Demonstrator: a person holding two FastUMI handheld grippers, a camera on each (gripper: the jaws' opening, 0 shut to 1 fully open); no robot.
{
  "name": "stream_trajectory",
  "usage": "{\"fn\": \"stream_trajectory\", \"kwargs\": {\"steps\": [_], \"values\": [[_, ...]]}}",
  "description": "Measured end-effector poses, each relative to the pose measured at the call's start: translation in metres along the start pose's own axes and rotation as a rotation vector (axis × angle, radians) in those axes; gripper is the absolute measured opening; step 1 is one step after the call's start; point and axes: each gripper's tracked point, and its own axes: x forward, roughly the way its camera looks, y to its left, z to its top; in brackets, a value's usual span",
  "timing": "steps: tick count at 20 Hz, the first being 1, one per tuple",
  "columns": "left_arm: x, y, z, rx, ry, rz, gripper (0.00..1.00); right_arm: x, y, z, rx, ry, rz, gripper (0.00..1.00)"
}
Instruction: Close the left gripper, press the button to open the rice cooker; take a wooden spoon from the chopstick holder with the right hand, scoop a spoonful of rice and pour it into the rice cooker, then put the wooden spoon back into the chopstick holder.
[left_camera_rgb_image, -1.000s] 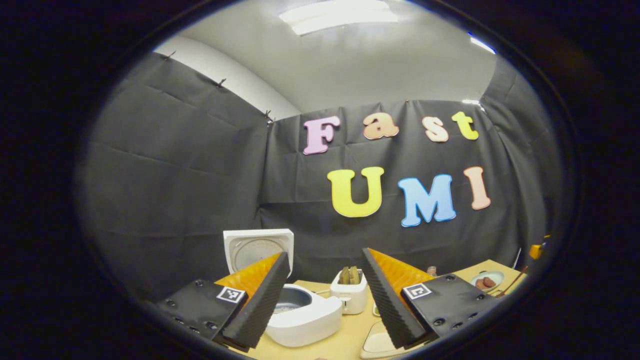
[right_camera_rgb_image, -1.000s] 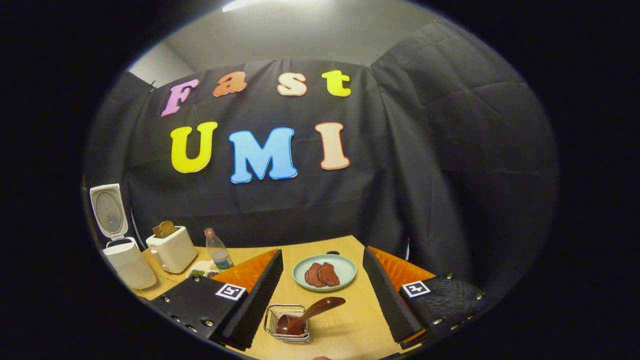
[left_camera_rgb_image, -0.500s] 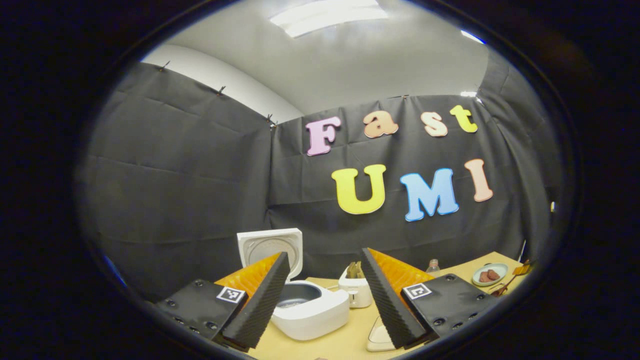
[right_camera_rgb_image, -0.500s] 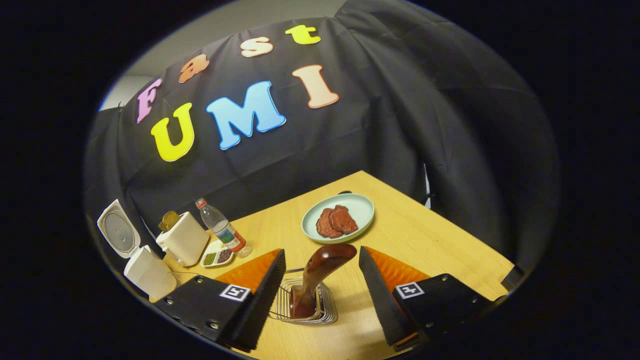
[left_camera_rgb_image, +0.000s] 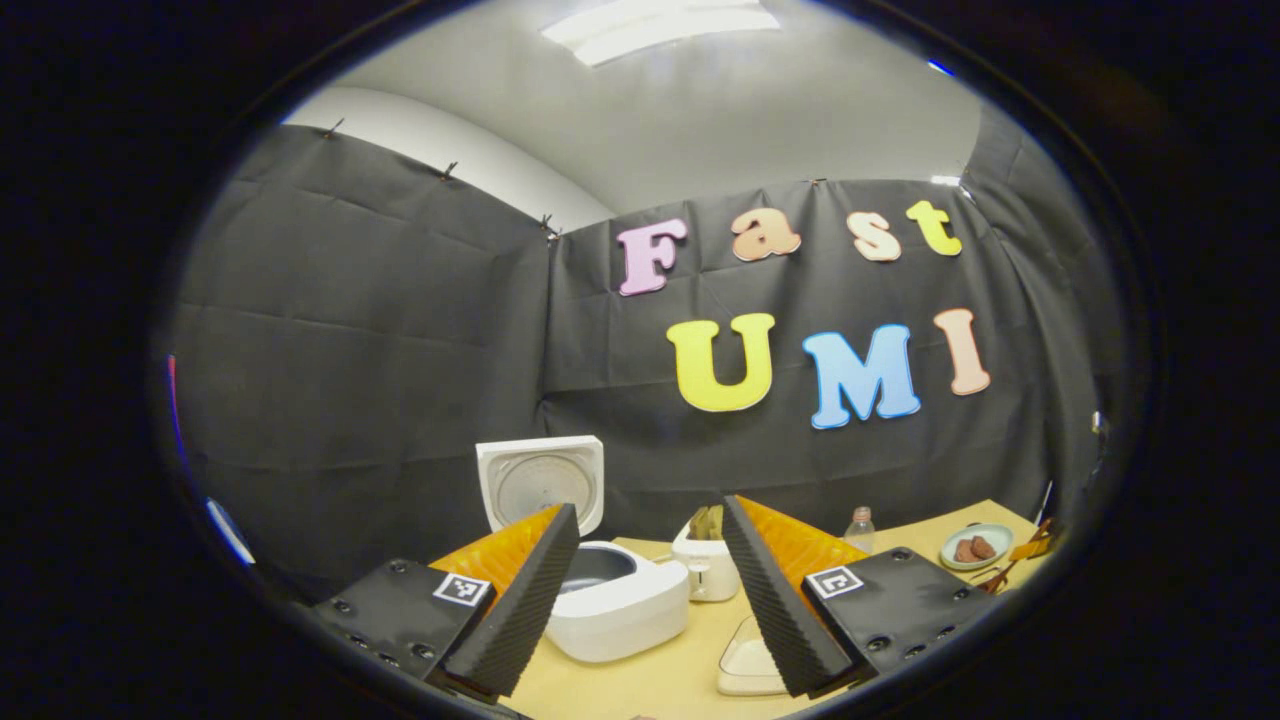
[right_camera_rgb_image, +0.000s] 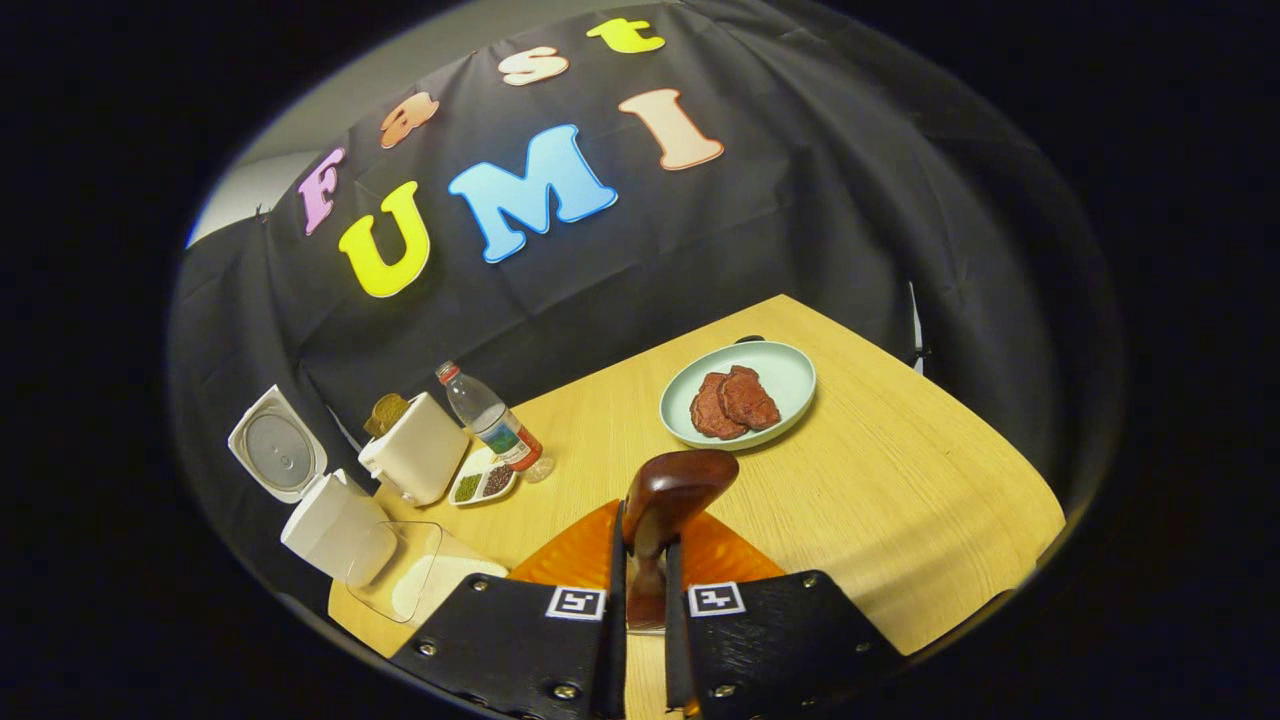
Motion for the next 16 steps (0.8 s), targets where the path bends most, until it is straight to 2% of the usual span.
{"fn": "stream_trajectory", "kwargs": {"steps": [5,10,16], "values": [[0.015,0.013,-0.006,-0.001,-0.013,-0.035,0.99,-0.027,0.031,0.038,-0.151,-0.106,0.001,0.16],[0.042,0.049,-0.021,-0.060,0.000,-0.065,0.99,-0.053,0.084,0.069,-0.159,-0.211,-0.020,0.16],[0.067,0.104,-0.044,-0.092,0.023,-0.074,0.99,-0.055,0.161,0.064,-0.146,-0.251,0.021,0.16]]}}
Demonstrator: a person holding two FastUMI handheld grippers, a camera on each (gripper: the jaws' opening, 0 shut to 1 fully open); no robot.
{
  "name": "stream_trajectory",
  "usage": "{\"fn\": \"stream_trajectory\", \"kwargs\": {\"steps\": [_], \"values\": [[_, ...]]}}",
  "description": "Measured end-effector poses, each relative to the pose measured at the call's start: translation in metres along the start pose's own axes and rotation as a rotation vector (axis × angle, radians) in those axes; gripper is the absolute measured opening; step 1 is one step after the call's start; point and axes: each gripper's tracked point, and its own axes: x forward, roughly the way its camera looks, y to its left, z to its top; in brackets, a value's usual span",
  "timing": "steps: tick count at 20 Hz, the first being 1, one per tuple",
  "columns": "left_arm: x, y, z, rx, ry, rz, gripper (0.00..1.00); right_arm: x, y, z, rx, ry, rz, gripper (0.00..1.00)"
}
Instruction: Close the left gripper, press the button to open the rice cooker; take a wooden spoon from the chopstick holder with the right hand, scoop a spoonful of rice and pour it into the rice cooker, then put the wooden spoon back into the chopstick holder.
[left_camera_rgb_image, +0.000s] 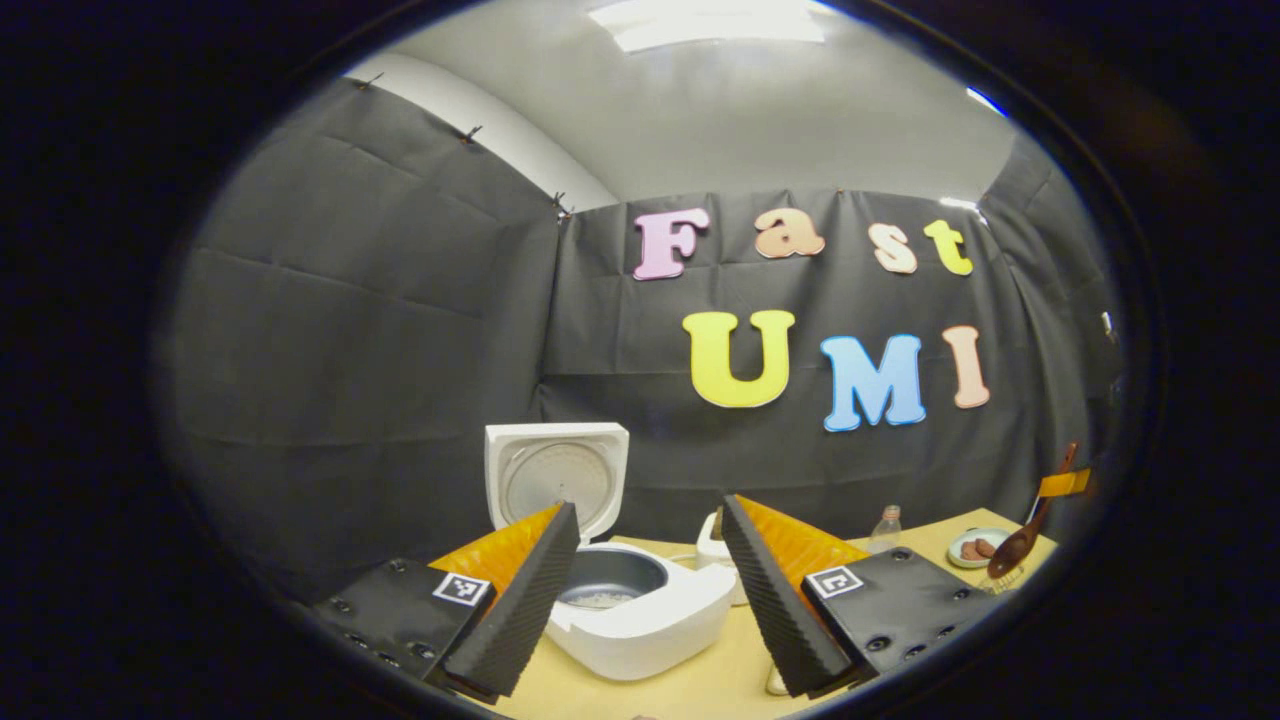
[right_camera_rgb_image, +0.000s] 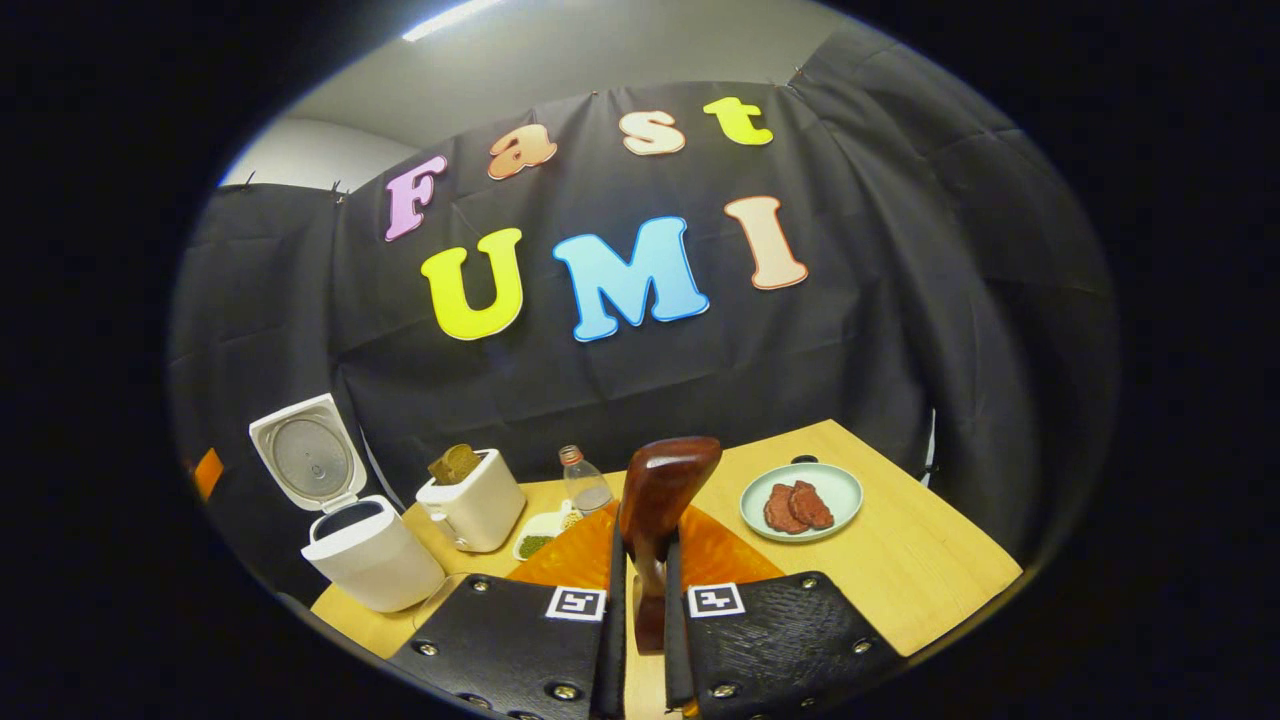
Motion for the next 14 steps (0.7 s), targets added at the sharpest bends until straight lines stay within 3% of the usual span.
{"fn": "stream_trajectory", "kwargs": {"steps": [8,14], "values": [[0.015,0.076,-0.011,0.030,0.003,0.025,0.99,0.023,0.088,-0.026,0.015,0.016,0.072,0.16],[0.022,0.114,-0.032,0.051,0.038,0.033,0.99,0.058,0.109,-0.078,-0.069,0.068,0.049,0.16]]}}
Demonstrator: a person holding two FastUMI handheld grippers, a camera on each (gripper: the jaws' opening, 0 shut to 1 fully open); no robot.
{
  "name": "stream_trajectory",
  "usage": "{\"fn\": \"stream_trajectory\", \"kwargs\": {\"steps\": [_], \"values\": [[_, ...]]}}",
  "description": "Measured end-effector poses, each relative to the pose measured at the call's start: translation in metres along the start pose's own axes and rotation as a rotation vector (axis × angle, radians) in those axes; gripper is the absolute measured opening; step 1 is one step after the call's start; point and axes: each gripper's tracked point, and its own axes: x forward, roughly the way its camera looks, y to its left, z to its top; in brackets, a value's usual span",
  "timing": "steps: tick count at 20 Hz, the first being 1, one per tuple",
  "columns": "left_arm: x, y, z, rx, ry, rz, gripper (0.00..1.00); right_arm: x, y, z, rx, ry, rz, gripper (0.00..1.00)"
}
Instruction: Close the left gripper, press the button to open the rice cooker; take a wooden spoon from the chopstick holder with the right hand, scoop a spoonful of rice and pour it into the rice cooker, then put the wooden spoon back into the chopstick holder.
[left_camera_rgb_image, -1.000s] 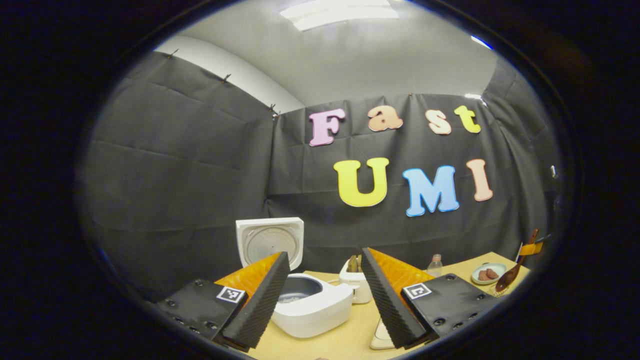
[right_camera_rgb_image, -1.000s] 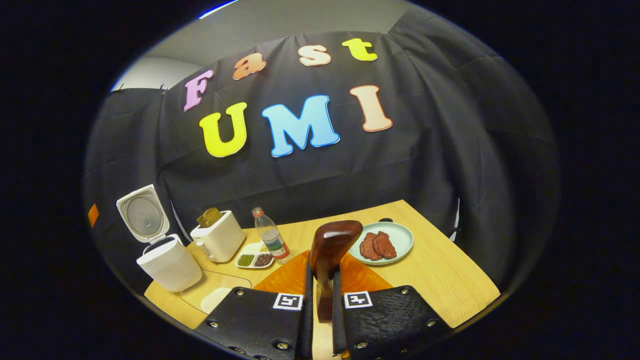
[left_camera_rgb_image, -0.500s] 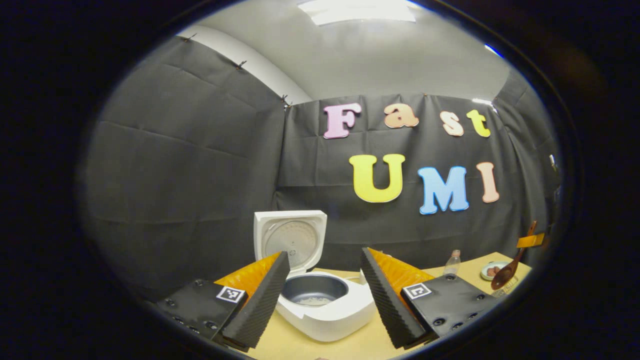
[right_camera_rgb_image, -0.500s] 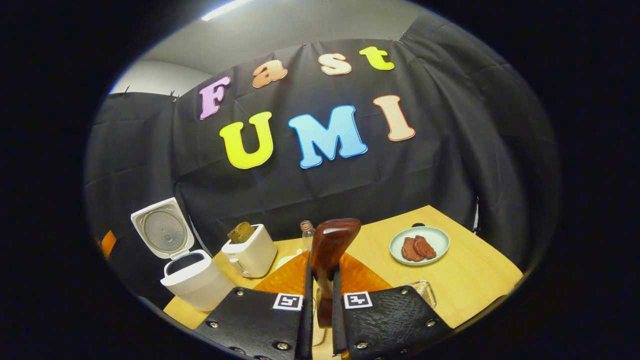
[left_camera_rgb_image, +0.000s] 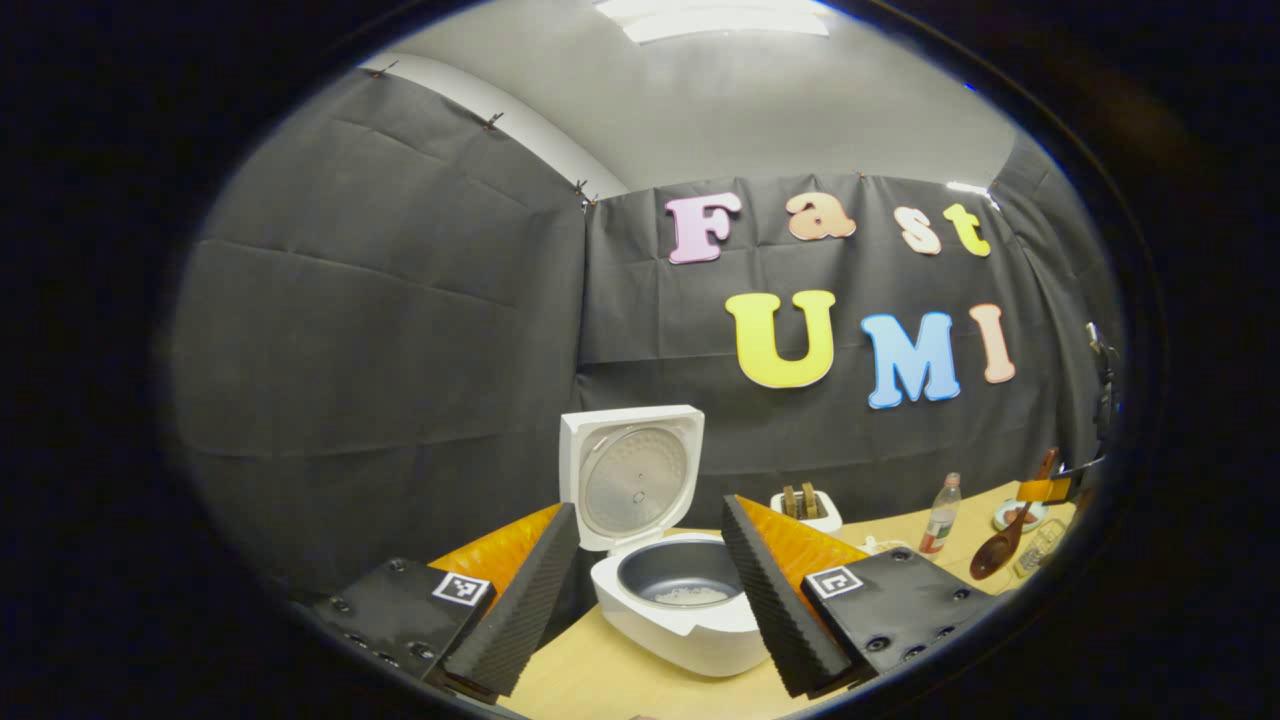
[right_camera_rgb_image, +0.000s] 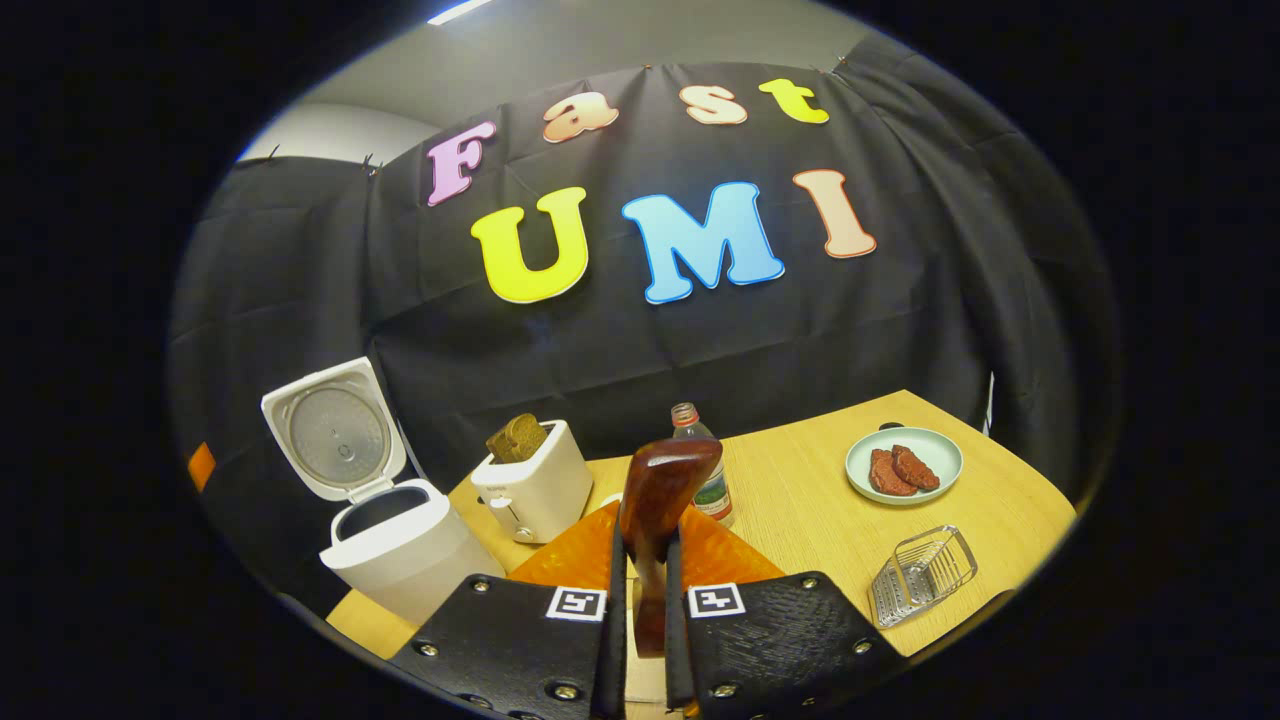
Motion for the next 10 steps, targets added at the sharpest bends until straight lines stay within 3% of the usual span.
{"fn": "stream_trajectory", "kwargs": {"steps": [6,10], "values": [[-0.003,0.021,-0.015,0.016,0.035,0.014,0.99,0.038,0.005,-0.052,-0.214,0.055,-0.033,0.16],[-0.004,0.030,-0.012,0.039,0.029,0.026,0.99,0.041,0.031,-0.076,-0.220,0.066,0.004,0.16]]}}
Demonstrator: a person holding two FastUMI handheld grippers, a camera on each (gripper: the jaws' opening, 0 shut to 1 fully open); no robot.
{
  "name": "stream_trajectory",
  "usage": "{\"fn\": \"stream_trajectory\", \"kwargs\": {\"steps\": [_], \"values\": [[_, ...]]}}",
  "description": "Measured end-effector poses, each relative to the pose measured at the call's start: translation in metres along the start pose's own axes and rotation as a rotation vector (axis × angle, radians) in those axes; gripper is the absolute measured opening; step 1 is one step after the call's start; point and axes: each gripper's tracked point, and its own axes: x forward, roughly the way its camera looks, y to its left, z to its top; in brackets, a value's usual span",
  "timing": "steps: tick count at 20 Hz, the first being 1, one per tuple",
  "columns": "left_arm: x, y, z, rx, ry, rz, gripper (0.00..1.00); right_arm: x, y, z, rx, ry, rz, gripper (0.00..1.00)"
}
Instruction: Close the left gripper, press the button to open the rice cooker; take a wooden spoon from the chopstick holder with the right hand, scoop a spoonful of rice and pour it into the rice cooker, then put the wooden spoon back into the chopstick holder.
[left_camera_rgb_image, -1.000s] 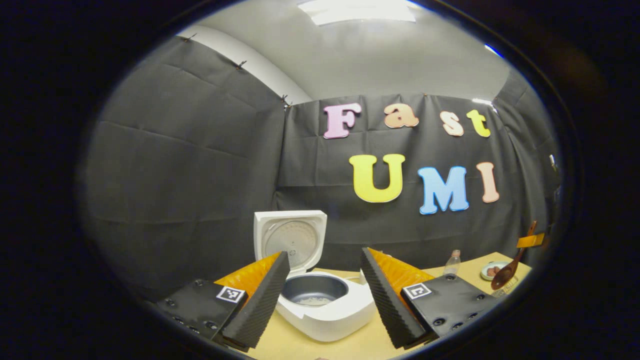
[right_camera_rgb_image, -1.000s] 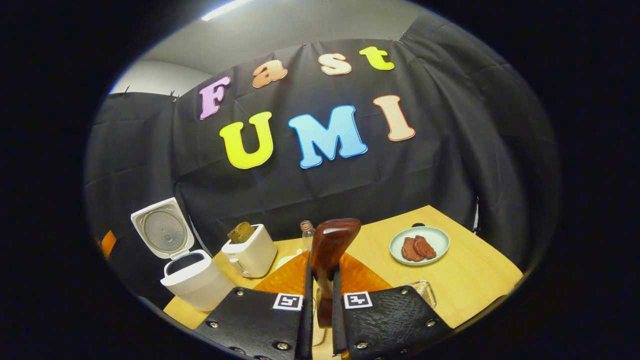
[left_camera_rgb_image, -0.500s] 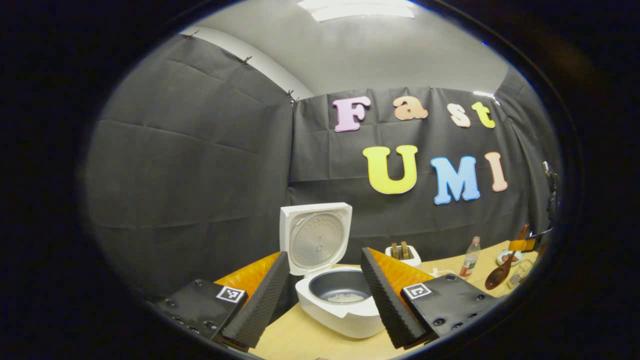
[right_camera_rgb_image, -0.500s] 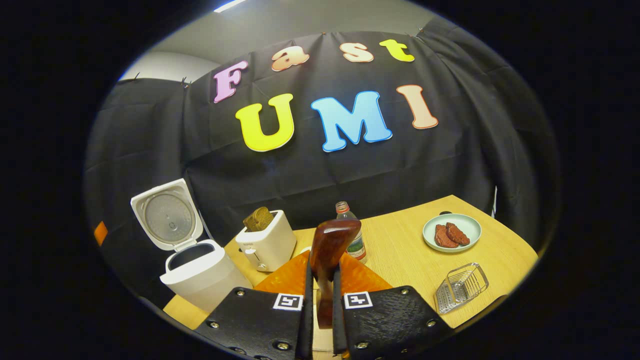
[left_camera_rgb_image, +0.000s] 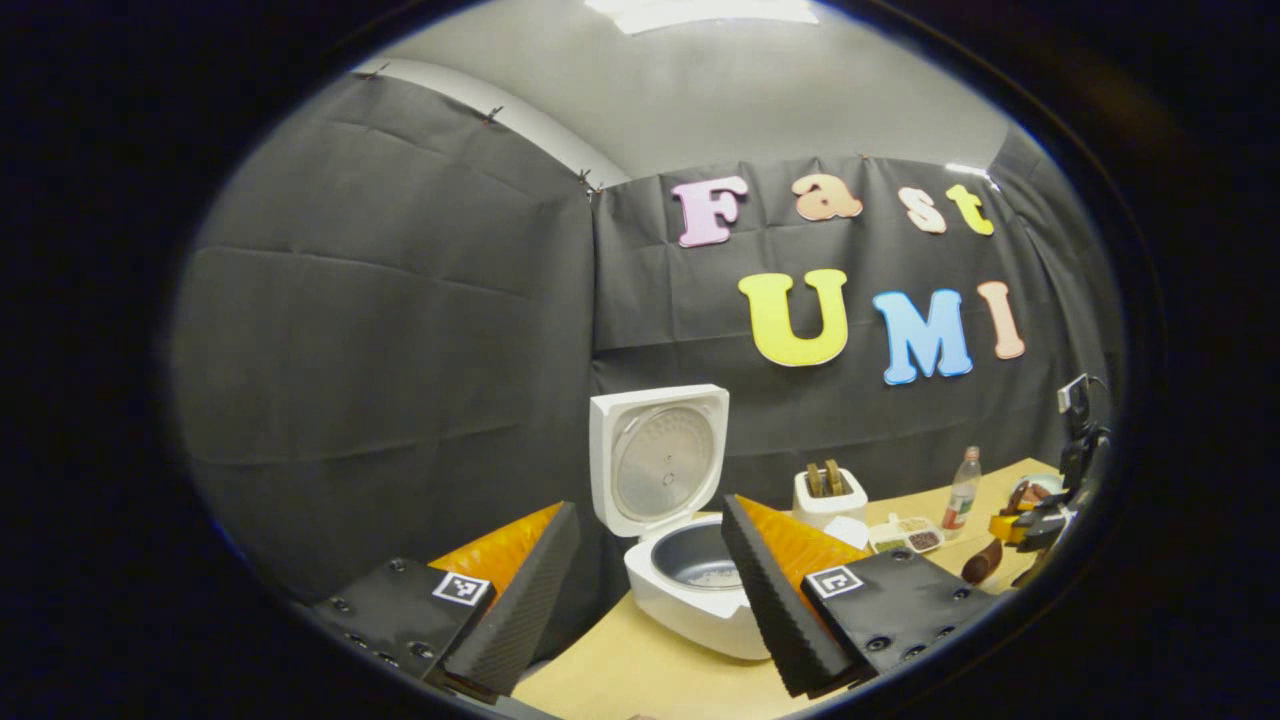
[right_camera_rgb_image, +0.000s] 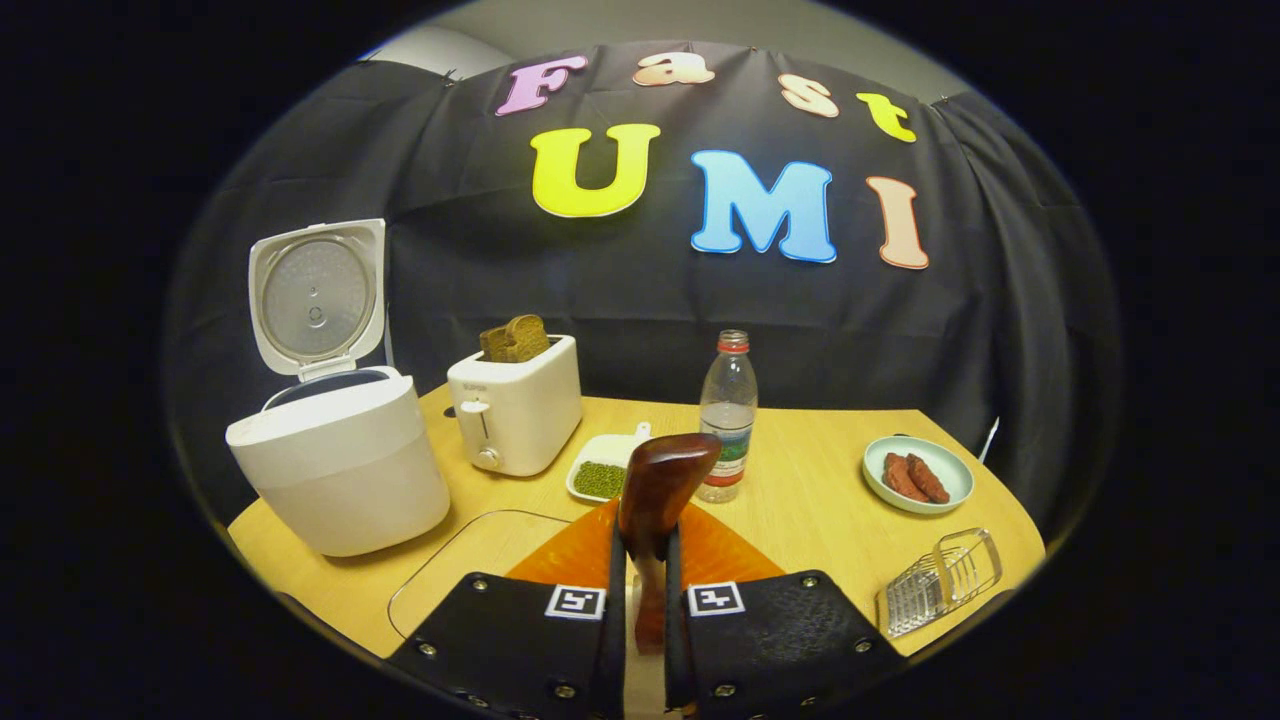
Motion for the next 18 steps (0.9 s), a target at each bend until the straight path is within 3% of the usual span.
{"fn": "stream_trajectory", "kwargs": {"steps": [4,7,13,18], "values": [[-0.002,-0.003,0.001,-0.005,-0.003,-0.007,0.99,-0.001,0.036,-0.010,0.076,0.037,0.080,0.16],[-0.004,-0.003,0.001,-0.012,-0.004,-0.007,0.99,-0.003,0.043,-0.011,0.219,0.072,0.115,0.16],[-0.008,-0.004,0.008,-0.017,-0.027,-0.004,1.00,-0.001,0.002,-0.018,0.654,0.158,0.092,0.16],[-0.003,-0.011,0.006,-0.030,-0.011,-0.012,0.99,-0.009,-0.026,-0.007,0.917,0.134,0.124,0.16]]}}
